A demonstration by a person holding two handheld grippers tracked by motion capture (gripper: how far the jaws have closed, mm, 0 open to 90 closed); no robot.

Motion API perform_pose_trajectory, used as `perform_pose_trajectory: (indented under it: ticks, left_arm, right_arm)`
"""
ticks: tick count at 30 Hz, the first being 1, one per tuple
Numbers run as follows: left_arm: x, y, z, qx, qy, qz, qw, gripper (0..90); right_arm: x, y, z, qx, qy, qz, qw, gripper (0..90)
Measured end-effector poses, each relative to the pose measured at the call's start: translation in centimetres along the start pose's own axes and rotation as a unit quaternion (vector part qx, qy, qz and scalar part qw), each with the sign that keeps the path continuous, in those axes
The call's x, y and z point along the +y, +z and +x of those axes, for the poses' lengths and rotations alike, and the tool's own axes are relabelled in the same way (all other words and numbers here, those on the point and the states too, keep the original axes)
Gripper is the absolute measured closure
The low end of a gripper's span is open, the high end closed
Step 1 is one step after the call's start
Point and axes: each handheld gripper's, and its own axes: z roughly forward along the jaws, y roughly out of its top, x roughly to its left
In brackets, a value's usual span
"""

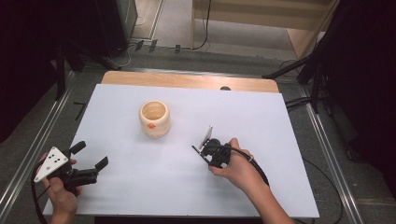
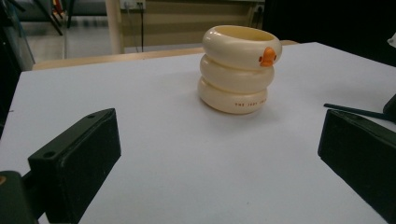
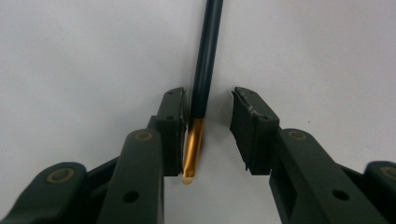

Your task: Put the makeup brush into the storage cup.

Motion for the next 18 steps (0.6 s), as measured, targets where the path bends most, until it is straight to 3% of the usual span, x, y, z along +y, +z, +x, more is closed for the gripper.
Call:
perform_pose_trajectory:
  ticks: [5, 6, 7, 14, 18]
  left_arm:
    - [0.0, 0.02, -0.04, 0.0, 0.001, 0.001, 1.0, 0.0]
    - [0.01, 0.03, -0.06, -0.001, 0.0, 0.0, 1.0, 0.0]
    - [0.0, 0.06, -0.07, -0.002, 0.0, 0.0, 1.0, 0.0]
    - [0.07, 0.27, -0.36, -0.008, -0.001, 0.0, 1.0, 0.0]
    - [0.38, 0.52, -0.58, -0.016, -0.009, -0.005, 0.9998, 0.0]
  right_arm:
    - [0.05, -0.06, -0.2, 0.008, -0.002, 0.006, 1.0, 69.7]
    - [0.07, -0.06, -0.28, 0.014, -0.004, 0.006, 0.9999, 80.3]
    - [0.1, -0.06, -0.26, 0.018, -0.005, 0.007, 0.9998, 84.4]
    - [-0.03, -0.07, -0.24, 0.016, -0.017, 0.0, 0.9997, 85.0]
    - [-0.49, -0.15, -0.3, 0.02, -0.008, -0.013, 0.9997, 85.0]
